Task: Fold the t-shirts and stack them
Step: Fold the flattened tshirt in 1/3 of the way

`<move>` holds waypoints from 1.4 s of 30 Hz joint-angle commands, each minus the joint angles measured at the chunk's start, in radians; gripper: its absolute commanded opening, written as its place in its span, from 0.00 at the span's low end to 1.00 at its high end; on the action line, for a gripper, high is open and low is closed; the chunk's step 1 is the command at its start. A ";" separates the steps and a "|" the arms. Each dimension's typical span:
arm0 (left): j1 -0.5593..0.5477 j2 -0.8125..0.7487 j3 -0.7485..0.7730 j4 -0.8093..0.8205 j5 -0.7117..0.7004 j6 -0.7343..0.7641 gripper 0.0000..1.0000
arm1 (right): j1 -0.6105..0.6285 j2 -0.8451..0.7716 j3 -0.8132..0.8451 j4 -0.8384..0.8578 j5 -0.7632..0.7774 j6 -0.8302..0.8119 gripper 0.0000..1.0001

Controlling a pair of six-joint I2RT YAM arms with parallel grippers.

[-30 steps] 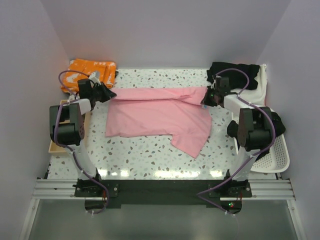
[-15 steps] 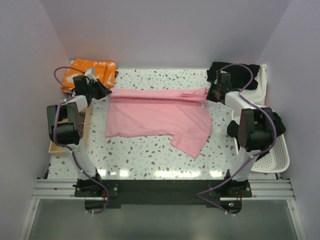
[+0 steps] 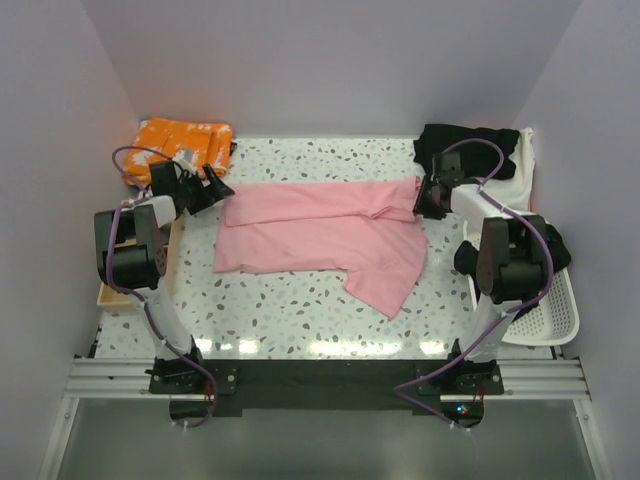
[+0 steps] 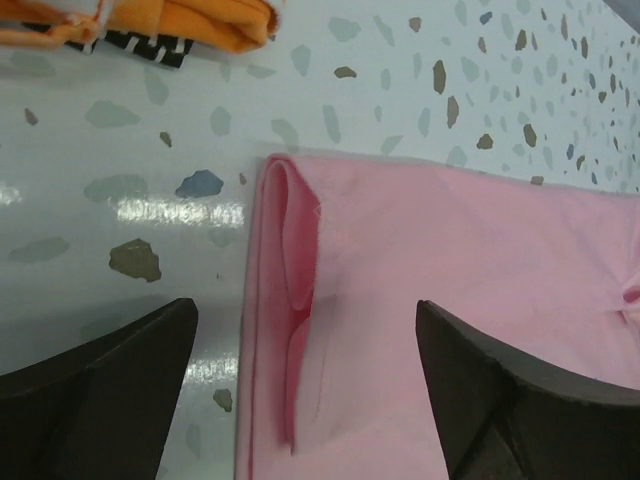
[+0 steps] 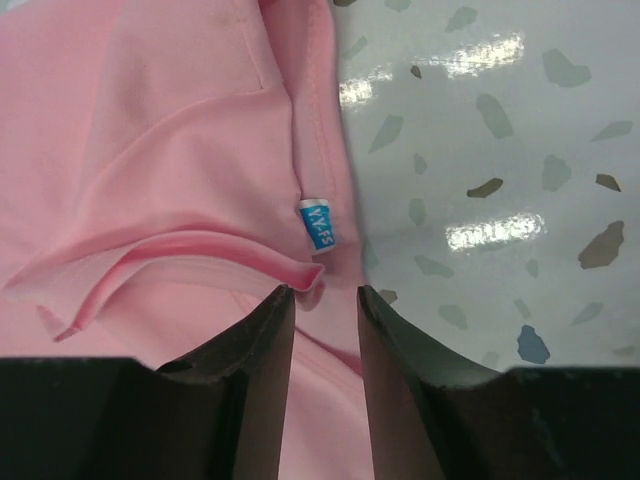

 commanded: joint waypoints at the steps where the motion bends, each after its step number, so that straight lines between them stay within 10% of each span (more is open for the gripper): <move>1: 0.013 -0.077 -0.026 -0.029 -0.068 -0.004 1.00 | -0.008 -0.109 0.005 -0.030 0.053 0.002 0.42; 7: 0.013 -0.140 0.023 -0.037 -0.066 -0.010 1.00 | -0.009 -0.146 0.051 0.002 -0.022 -0.001 0.51; 23: -0.187 0.024 0.187 0.137 0.128 -0.119 1.00 | 0.046 0.224 0.361 0.102 -0.153 0.062 0.40; 42: -0.190 0.187 0.236 0.134 0.116 -0.113 1.00 | 0.167 0.055 0.073 0.014 -0.128 -0.007 0.31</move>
